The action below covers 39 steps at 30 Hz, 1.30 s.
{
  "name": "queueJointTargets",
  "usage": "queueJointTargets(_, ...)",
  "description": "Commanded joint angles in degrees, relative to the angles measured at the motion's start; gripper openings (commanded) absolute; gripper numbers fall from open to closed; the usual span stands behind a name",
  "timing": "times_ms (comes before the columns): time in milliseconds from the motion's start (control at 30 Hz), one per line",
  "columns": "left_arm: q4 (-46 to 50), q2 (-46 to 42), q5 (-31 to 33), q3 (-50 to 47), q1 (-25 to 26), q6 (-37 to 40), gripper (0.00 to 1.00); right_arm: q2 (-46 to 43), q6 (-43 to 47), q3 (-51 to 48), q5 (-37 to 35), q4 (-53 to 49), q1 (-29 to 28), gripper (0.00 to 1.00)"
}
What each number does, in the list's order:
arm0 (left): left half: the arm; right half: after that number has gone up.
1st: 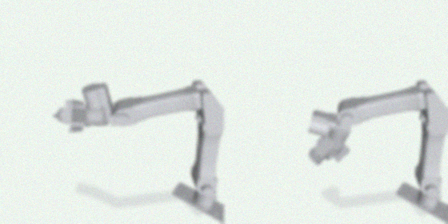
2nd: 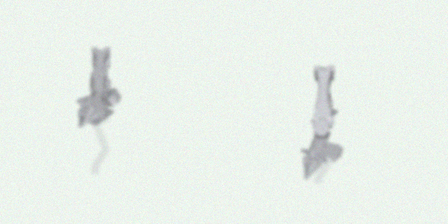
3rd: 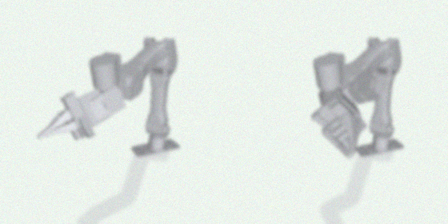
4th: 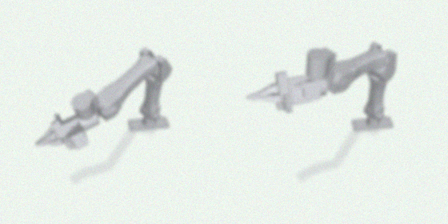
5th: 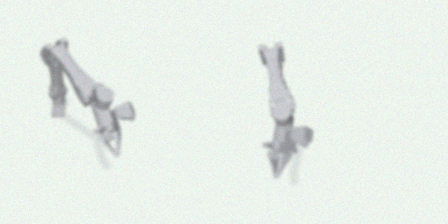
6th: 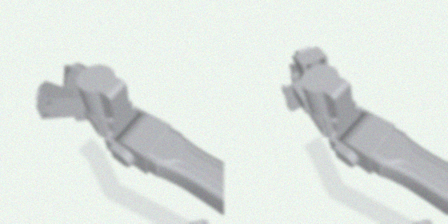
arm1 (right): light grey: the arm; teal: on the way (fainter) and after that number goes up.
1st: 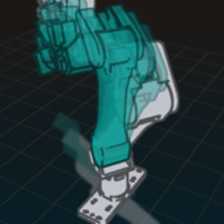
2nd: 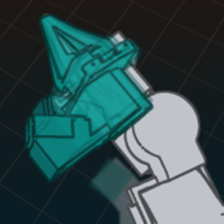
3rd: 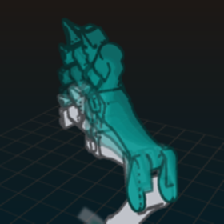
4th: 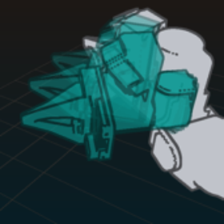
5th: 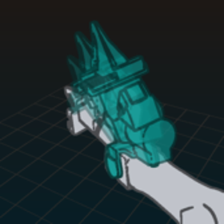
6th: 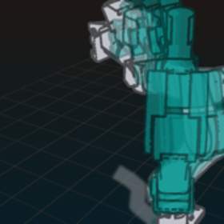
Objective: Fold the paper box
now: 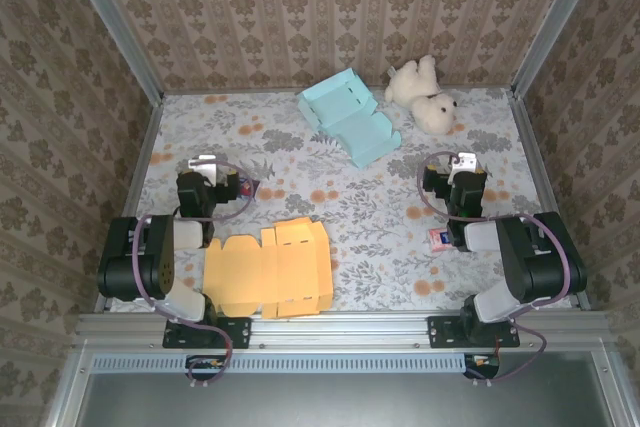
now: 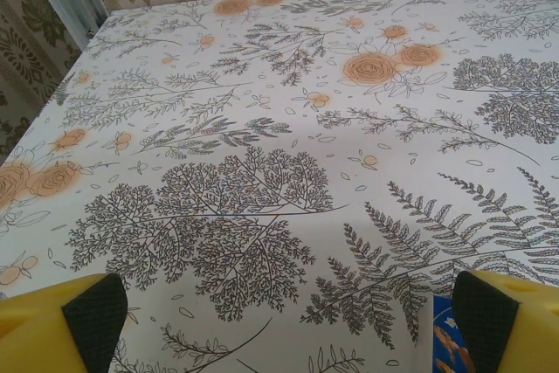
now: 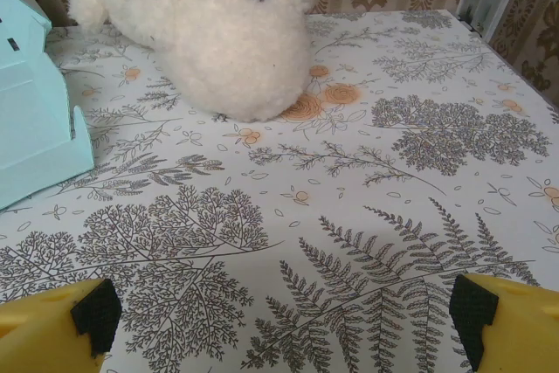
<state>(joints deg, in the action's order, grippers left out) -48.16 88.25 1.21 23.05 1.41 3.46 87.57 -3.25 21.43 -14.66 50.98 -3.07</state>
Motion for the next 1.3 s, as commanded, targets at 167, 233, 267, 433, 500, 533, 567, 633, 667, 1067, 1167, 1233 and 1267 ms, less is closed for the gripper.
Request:
queueJointTargets(167, -0.44, -0.25, -1.21, 0.33, -0.35, -0.30, 1.00, 0.08, -0.18, 0.81, -0.72, 0.26, -0.27, 1.00)
queueJointTargets(233, -0.44, -0.25, -1.21, 0.32, -0.50, -0.30, 1.00, 0.09, -0.19, 0.80, -0.72, 0.25, -0.27, 1.00)
queueJointTargets(267, -0.44, -0.27, -1.26, 0.33, -0.51, -0.34, 1.00, 0.07, -0.18, 0.81, -0.67, 0.26, -0.27, 1.00)
queueJointTargets(433, -0.37, -0.26, -1.32, 0.42, -0.60, -0.39, 1.00, 0.19, -0.18, 0.89, -0.72, 0.21, -0.28, 1.00)
queueJointTargets(500, -0.33, -0.20, -1.34, 0.41, -0.56, -0.34, 1.00, 0.15, -0.18, 0.90, -0.64, 0.22, -0.27, 1.00)
queueJointTargets(533, -0.35, -0.22, -1.34, 0.42, -0.58, -0.34, 1.00, 0.07, -0.18, 0.84, -0.69, 0.26, -0.27, 1.00)
queueJointTargets(567, -0.35, -0.20, -1.34, 0.42, -0.55, -0.35, 1.00, 0.09, -0.20, 0.81, -0.71, 0.21, -0.27, 1.00)
queueJointTargets(633, -0.35, -0.20, -1.47, 0.41, -0.55, -0.39, 1.00, 0.23, -0.27, 0.91, -0.70, 0.21, -0.22, 1.00)
queueJointTargets(667, -0.35, -0.12, -1.63, 0.42, -0.69, -0.47, 1.00, 0.16, -0.26, 0.82, -0.64, 0.26, -0.18, 1.00)
queueJointTargets(1067, -0.40, -0.13, -1.06, 0.33, -0.80, -0.92, 1.00, -0.03, -0.80, 1.01, 1.96, -0.27, 1.05, 1.00)
queueJointTargets(1167, -0.66, -0.24, -1.19, 0.22, -0.89, -0.99, 1.00, -0.57, -0.12, 1.32, 2.72, -0.65, 0.87, 1.00)
queueJointTargets(1233, -1.11, -0.48, -1.30, 0.07, -0.80, -0.58, 1.00, -3.76, 1.31, 3.31, 2.19, -6.78, -0.42, 1.00)
queueJointTargets(1267, 0.51, -1.98, -0.88, 0.70, -0.03, 0.48, 1.00, -6.18, 1.40, 3.90, 0.36, -10.31, -1.18, 1.00)
